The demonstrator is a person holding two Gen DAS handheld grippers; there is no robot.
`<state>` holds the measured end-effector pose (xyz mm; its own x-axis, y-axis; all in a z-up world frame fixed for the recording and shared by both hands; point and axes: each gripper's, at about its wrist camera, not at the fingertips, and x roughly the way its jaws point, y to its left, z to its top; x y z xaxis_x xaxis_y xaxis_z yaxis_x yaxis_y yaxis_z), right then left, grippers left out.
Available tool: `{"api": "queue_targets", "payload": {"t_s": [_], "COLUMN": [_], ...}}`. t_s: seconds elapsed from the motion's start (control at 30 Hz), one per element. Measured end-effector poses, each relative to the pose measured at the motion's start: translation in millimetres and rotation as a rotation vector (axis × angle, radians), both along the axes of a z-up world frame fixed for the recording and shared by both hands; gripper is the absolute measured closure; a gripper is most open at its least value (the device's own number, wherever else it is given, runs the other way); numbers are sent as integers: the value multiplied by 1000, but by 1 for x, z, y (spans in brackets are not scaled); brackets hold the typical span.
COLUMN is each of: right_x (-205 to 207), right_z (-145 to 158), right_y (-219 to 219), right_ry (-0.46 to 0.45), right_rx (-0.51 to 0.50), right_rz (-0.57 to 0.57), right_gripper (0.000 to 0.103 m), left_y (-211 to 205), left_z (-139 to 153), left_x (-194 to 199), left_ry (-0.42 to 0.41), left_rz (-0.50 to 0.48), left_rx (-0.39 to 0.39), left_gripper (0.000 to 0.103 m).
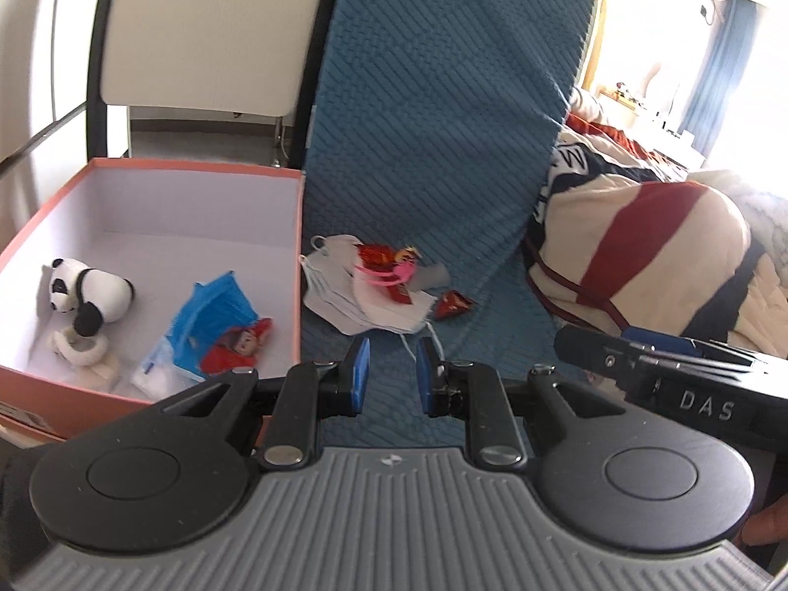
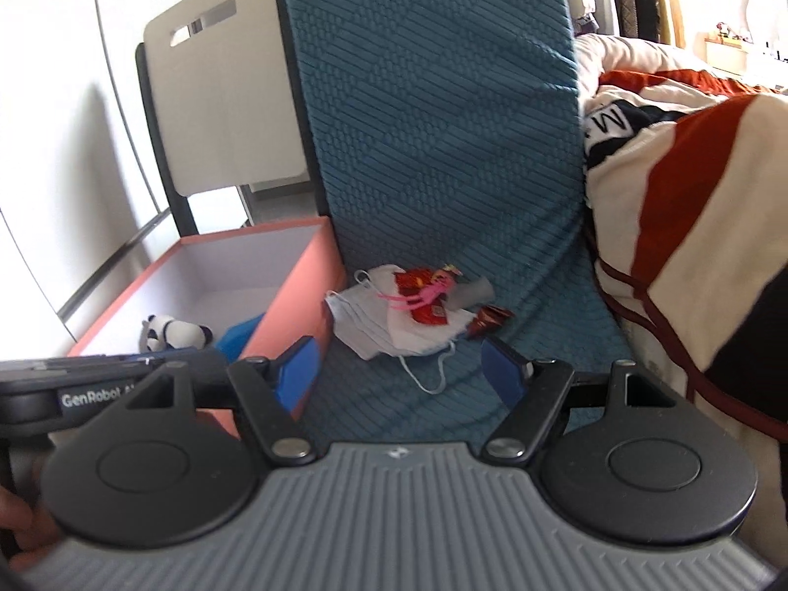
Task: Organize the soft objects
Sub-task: 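Move both tools back to the mask pile on the seat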
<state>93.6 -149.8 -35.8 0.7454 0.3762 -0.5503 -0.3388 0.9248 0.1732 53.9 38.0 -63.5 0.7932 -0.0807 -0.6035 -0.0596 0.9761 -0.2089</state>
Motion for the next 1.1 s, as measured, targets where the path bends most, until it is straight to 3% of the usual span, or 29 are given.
{"api": "queue_targets", "payload": {"t_s": [0.57,0.83,1.1], "right_x": [-11,3,33], "right_z": [-44,-50,-58], "right_y": [-69,-75,-63], "right_ry": [19,12,0], "right_rx": [-31,3,-31], "right_rz": [-81,-118,-101], "right_gripper": [28,28,28], "left_y": [-57,-55,-56], "left_z": [-36,-64,-76], "left_x": [13,55,107], "left_ry": [37,78,74], "left_rz": [-82,-143,-162], "left_rx": [24,59,76], "left_gripper": [79,79,79]}}
